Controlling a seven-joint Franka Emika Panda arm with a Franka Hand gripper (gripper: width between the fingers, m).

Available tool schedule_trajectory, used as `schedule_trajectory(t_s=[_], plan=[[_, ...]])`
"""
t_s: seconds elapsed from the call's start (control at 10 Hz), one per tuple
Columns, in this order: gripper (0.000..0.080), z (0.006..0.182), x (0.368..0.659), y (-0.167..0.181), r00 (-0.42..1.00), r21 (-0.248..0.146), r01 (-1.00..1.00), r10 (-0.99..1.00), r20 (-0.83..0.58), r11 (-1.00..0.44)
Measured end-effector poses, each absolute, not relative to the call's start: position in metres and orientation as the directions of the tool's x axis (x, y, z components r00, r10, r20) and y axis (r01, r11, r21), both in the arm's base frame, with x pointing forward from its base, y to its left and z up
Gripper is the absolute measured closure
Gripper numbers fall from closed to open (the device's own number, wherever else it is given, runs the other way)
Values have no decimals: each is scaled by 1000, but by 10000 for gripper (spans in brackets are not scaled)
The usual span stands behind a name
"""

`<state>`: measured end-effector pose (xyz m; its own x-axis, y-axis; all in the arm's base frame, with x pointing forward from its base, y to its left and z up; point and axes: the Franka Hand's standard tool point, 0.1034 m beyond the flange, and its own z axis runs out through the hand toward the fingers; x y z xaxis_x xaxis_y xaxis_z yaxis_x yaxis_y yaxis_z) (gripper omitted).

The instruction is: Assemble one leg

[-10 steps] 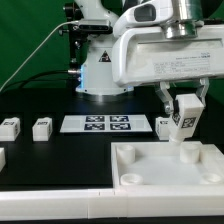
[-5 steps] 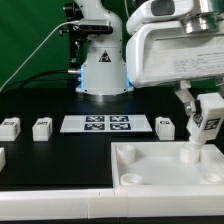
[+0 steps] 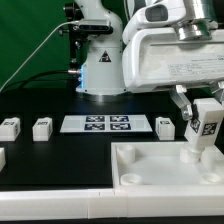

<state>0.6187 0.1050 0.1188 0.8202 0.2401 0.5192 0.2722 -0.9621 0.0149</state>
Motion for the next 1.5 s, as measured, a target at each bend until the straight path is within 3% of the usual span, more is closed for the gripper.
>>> schedule_trajectory(t_s=[0.7, 1.0, 1.5], plan=[[506, 105, 627, 110, 751, 31, 258, 221, 622, -966], [506, 95, 625, 104, 776, 21, 252, 215, 593, -968], [506, 94, 625, 108, 778, 18, 255, 216, 590, -967]])
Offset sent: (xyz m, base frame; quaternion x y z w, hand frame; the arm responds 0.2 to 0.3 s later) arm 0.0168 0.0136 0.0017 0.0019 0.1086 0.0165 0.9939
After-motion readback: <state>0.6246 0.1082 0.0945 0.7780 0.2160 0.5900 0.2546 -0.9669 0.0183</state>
